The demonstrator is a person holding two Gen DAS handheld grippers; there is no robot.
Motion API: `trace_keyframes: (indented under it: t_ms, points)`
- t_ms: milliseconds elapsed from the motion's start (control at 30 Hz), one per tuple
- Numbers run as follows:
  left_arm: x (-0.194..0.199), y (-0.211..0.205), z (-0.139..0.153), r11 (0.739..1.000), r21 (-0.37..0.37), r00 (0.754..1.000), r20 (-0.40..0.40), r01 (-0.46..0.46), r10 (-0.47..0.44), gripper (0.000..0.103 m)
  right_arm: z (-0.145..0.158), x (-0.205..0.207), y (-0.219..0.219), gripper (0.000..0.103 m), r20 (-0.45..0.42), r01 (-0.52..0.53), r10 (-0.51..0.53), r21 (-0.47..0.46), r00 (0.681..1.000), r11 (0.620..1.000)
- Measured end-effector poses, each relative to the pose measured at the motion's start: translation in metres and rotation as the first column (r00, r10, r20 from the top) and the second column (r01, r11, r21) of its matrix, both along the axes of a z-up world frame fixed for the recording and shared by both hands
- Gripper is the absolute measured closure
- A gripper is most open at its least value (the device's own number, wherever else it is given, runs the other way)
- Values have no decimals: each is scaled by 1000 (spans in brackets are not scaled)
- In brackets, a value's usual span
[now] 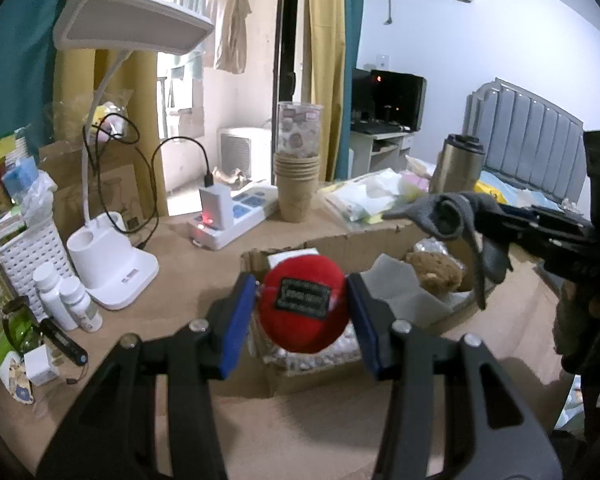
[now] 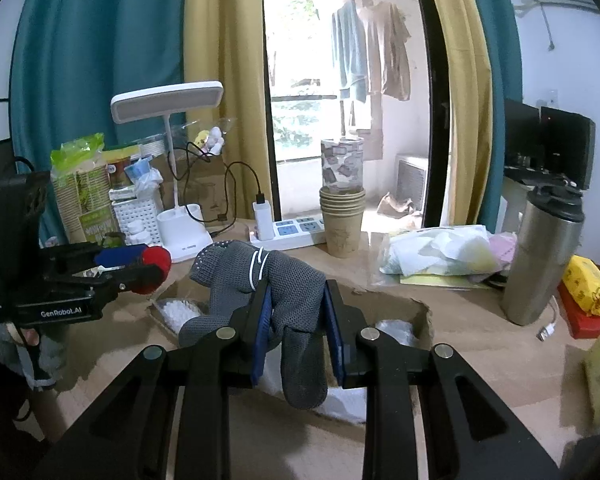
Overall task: Organize soft objects
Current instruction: 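Carry the red ball with the left tool while the right tool carries the gloves to the box, then open the right tool to drop the gloves in the box while the left tool releases the red ball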
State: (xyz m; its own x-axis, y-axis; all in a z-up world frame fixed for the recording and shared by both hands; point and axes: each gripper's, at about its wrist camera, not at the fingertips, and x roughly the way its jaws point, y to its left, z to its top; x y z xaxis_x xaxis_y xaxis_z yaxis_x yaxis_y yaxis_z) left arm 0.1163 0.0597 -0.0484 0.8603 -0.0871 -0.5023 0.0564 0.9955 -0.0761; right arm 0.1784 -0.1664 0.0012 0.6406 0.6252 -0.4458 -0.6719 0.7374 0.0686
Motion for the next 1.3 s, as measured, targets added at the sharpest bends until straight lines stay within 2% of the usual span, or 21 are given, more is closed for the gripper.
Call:
trace_keyframes:
  t_ms: [300,467,567,1067,1300]
  points:
    - [13,2,-8,1000,-22,1000,-21,-3,2,54,-7,21,16,76,-34,-14,13,-12,999,1000]
    - [27,2,-18,1000,-7,997,-79,8,-9,54,-12,31,28,76,-51,-20,19,-26,999,999]
    - [32,3,-19,1000,-12,996,-85,15,-16,54,-16,35,34,75,-68,-18,16,-29,998,999]
    - [46,1,-33,1000,-4,988,-152,6,-7,54,-44,57,53,75,-176,29,-41,-74,984,997]
    - [49,-3,-34,1000,21,987,-158,6,-3,54,-62,62,54,74,-219,38,-68,-137,973,990]
